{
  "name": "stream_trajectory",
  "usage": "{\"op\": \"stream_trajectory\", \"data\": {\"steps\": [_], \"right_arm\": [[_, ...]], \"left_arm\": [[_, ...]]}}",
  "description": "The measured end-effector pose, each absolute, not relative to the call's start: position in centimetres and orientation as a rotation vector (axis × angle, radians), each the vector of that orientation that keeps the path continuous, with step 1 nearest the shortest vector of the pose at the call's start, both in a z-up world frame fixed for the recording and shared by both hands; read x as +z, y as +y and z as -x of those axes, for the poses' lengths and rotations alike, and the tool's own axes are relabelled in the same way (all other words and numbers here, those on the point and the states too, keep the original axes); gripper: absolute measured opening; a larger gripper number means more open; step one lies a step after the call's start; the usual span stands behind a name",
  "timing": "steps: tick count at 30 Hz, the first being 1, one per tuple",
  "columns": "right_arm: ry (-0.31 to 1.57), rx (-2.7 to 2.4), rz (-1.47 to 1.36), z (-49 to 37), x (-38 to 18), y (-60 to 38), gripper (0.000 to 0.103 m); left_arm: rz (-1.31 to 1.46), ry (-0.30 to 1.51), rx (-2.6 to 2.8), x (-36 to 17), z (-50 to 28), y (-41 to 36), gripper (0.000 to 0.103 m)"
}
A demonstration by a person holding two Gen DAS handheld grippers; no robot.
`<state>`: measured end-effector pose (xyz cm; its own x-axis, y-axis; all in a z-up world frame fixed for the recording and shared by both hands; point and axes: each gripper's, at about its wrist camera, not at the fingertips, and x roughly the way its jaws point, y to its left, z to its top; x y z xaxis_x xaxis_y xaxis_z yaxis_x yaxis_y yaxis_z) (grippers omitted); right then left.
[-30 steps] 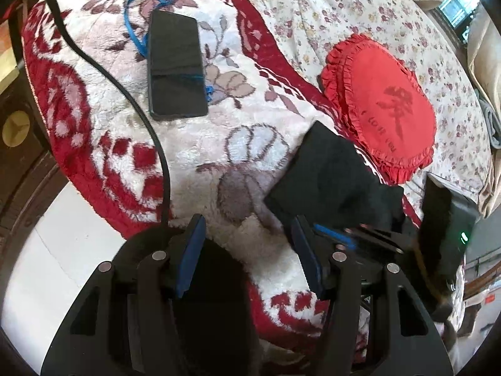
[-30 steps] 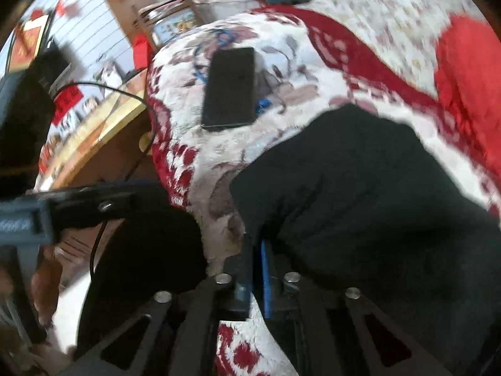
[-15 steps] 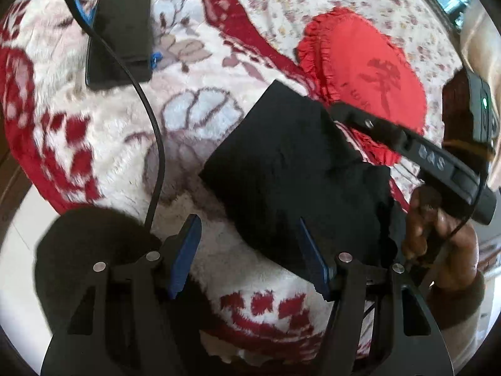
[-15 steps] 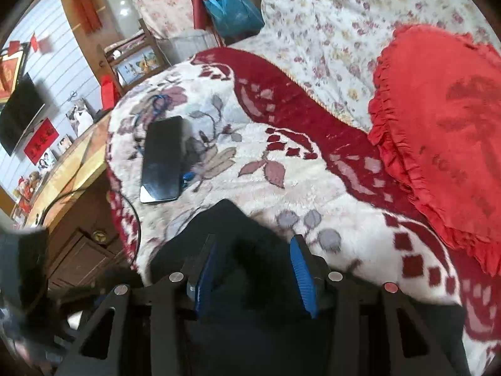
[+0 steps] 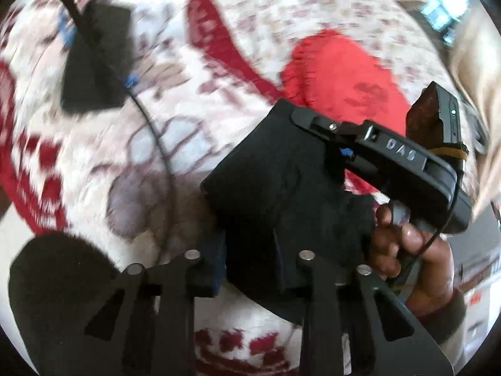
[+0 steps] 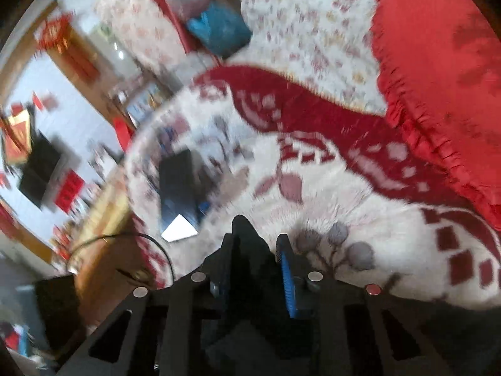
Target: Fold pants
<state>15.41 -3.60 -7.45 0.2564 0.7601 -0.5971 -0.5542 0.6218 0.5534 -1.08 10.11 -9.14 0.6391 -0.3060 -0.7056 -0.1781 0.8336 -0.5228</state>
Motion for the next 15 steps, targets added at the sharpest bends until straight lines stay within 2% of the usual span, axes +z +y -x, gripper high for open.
{"op": "stream_trajectory", "data": {"steps": [1,6,11,12,15], "right_arm": [[0.925,0.916,-0.291,-15.2,-6.3,-4.9,0.022],[0.807,0.888,-0.389,-13.3,-2.3,-11.8,0.022],[0.761,0.718,-0.42,-10.4,-1.7,-21.0,0.025],[0.763,0.637,-0.422,-9.7,-2.1,-22.9,0.027],[0.79,0.46,-0.503,-7.4,-3.9,-28.2,0.047]], "left_arm": [[0.572,0.857,-0.106,-8.0,1.3,9.5,0.022],[0.419,0.718,-0.288,-2.7,2.4,4.8,0.022],[0.259,0.692,-0.502,-1.4,2.5,-1.9,0.022],[0.234,0.706,-0.549,-1.8,2.4,-3.6,0.022],[0.178,0.785,-0.67,-4.2,2.0,-8.2,0.022]]}}
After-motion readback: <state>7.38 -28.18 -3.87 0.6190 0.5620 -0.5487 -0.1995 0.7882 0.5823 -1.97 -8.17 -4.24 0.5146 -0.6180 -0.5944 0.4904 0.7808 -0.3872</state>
